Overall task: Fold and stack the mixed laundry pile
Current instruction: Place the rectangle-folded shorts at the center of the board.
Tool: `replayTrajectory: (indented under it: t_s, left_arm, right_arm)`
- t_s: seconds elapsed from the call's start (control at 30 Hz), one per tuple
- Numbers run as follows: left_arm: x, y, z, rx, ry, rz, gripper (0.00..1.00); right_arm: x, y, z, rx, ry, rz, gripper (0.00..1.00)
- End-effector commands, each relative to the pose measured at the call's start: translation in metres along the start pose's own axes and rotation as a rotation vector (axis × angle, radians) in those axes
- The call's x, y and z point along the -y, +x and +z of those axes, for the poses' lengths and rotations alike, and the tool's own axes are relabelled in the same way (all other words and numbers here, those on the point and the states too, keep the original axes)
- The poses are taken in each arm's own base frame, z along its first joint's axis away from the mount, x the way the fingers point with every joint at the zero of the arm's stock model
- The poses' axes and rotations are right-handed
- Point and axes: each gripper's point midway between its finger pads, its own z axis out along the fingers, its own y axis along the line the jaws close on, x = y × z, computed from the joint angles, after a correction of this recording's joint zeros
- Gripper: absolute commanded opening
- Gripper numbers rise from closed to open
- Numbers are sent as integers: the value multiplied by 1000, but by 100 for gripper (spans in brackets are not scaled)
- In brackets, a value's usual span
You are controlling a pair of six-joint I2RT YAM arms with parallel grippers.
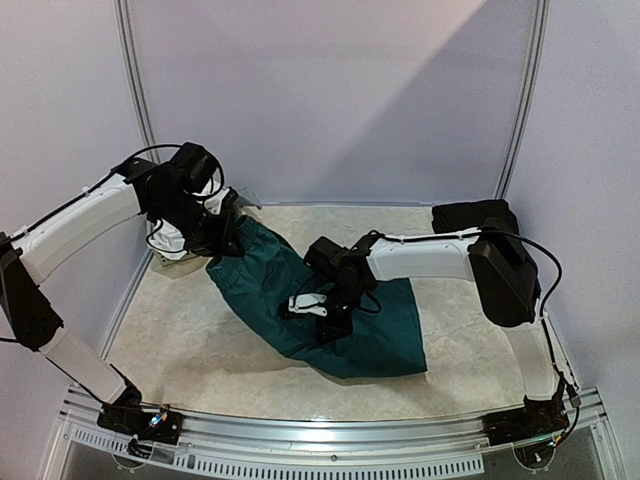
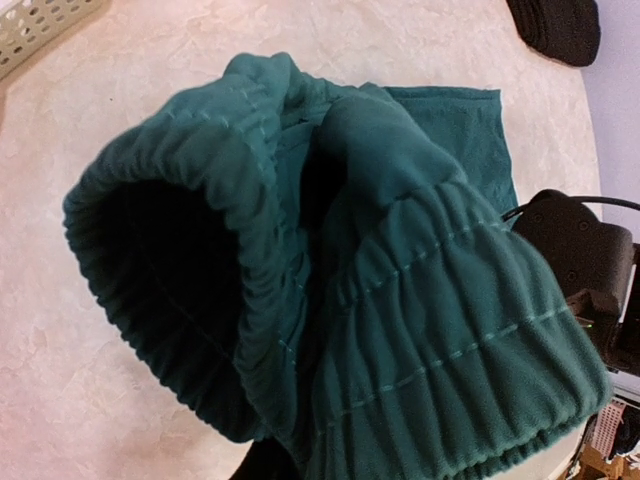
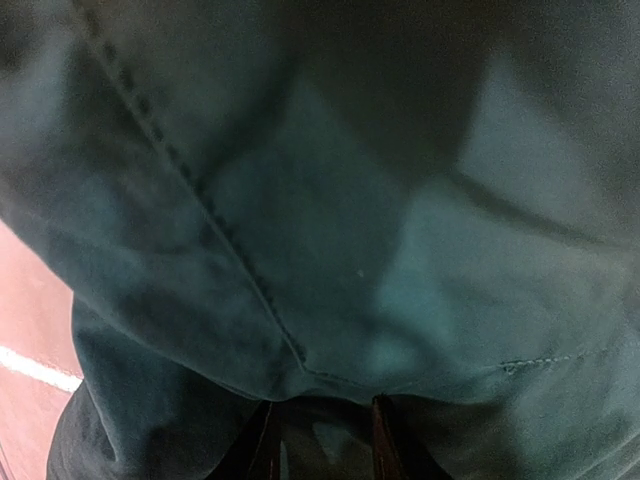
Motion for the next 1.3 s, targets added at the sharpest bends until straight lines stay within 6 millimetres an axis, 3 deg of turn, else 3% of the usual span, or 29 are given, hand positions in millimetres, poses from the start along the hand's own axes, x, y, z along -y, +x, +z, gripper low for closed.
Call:
replayTrajectory:
  t_s: [0.0,0.3,0.47,0.7,0.83,1.0,1.17,1.27]
  left_arm:
    - [19,3,1,-39,69,23,3]
    - [73,-2,7,-63,185,88,1]
    - [89,-4,19,-84,194,107,1]
    - [84,-13,19,-58,142,108,0]
    - [89,-18,24,-52,137,103,0]
    - [97,-26,34,-49,132,112,0]
    - [114,-34,36,-39,156,104,0]
    - [126,-40,37,-17,185,85,0]
  right_arm:
    - [4,8,15,-49,11,1,32]
    - [6,11,23,-78,5,10,32]
    - [9,17,14,-108,40,10,32]
    - [2,41,-33,-152,144,-43,42]
    - [-8,43,-82,-89,185,-35,48]
    - [-13,54,-121,-30,197,27,50]
    - [3,95,-139,-13,196,149,51]
    - [27,126,-151,35,203,323,51]
